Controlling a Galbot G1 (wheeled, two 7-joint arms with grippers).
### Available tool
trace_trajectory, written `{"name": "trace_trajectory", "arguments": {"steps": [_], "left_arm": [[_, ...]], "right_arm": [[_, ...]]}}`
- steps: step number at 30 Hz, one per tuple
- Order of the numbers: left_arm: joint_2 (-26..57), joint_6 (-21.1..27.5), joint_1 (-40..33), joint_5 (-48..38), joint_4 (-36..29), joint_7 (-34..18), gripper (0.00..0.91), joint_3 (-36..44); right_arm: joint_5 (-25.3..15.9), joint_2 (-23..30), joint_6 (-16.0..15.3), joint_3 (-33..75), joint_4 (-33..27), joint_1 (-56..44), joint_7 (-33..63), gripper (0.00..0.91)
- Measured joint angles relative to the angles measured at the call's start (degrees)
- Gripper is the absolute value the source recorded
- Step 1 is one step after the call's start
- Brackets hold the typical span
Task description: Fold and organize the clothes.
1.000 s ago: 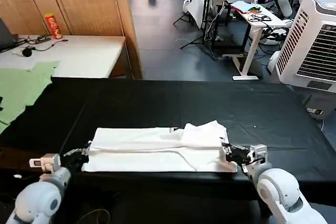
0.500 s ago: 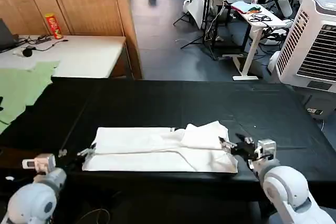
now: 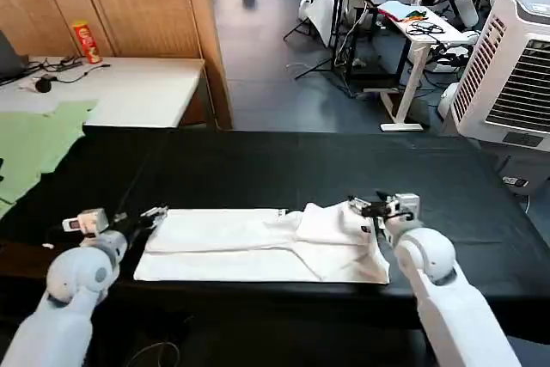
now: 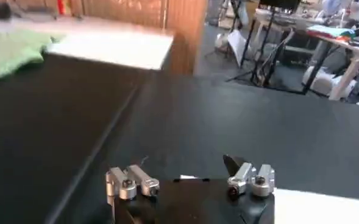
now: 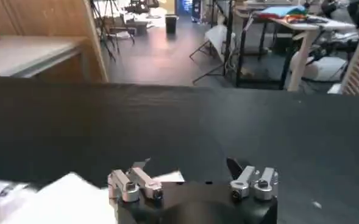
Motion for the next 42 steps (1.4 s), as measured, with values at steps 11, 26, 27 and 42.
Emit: {"name": "trace_trajectory", "arguments": {"steps": [11,26,27,42], "left_arm": [[-0.4,0.2,-0.3,0.4,2.2,1.7,0.692,1.2],[-0.9,-2.1,-0.3,3.3,3.2,2.9,0.039,1.7],[-0.9,-2.3,-0.2,3.8,3.2,3.1,0.039,1.7],[-2.0,-7.5,0.1,12.9,3.5,5.0,0.878,1.6]], "right_arm": [[-0.4,0.9,-0.3,-1.2,-2.5,0.6,0.0,0.878],[-2.5,1.9,1.4,-0.8,-3.0,-0.8,-1.2,0.078],[-2.8,2.0,1.6,-0.8,-2.9,-0.9,-1.1,0.078],[-7.9,5.6,6.1,1.5,0.0,-4.5,0.7,0.244]]}}
